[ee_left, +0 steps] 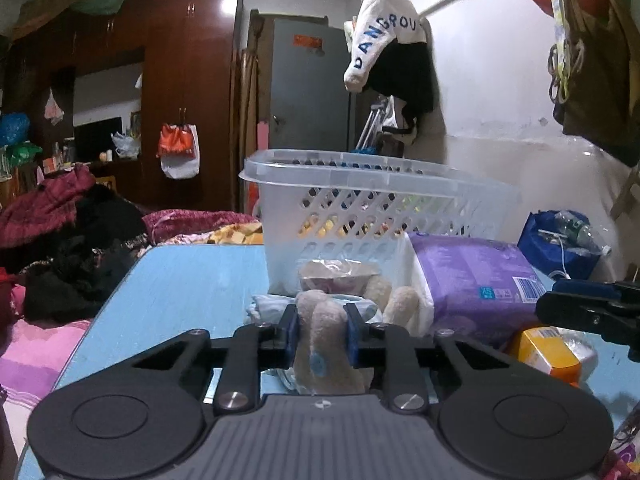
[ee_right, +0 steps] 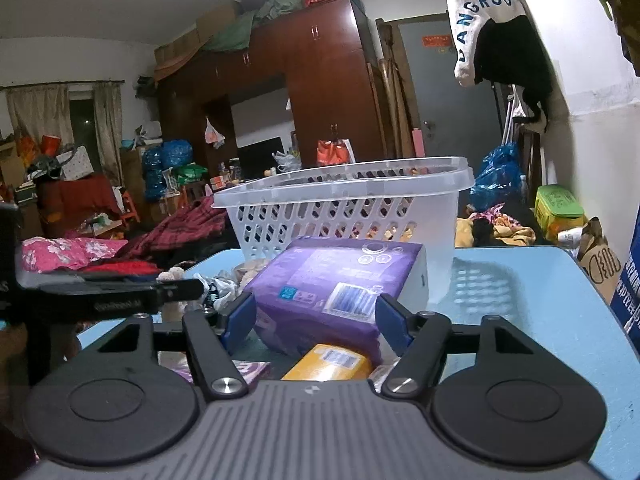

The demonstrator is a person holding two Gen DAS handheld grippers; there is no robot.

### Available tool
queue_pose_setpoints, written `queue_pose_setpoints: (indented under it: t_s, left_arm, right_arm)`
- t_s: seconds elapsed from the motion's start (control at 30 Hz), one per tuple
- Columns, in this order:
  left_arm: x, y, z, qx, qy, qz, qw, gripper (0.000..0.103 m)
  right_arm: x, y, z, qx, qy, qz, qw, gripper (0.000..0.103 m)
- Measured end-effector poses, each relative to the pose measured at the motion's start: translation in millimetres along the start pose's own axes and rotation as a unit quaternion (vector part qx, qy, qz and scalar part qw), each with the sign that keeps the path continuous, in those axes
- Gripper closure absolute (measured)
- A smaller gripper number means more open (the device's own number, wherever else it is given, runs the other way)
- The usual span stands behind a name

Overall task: Organize objects
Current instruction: 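Reach the left gripper to the white plush rabbit and close on it, then lift the plush rabbit with the left gripper and release it into the basket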

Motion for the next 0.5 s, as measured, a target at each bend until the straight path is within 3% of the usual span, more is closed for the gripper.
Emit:
queue_pose_setpoints:
  t_s: [0.23, 0.4, 0.5]
  left_arm:
    - [-26.1, 5.8, 4.1, 0.001, 0.024, 0.005, 0.9997, 0.082]
    - [-45.2, 2.2, 4.8, -0.004, 0.011, 0.025, 0.9996, 0.082]
    - [-47.4, 0.1, 5.2, 0.000, 0.007, 0.028, 0.9996, 0.082]
  right_arm:
    - [-40.5, 9.8, -20.7, -0.010, 0.030, 0.043, 0.999, 0.044]
    - [-65.2, 16.5, -61.8, -0.062, 0.054, 0.049, 0.995, 0.059]
    - [-75.4, 19.9, -80.7, -0.078, 0.044, 0.062, 0.994, 0.060]
Point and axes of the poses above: each gripper's, at about its wrist camera, not at the fingertips, and z roughly against the way its jaws point, x to its right, y to its top, the point moved 3 cm from there along -z, roughly the way its jaws point, and after that the axes turned 2 degrees about y, right-handed, at the moved point
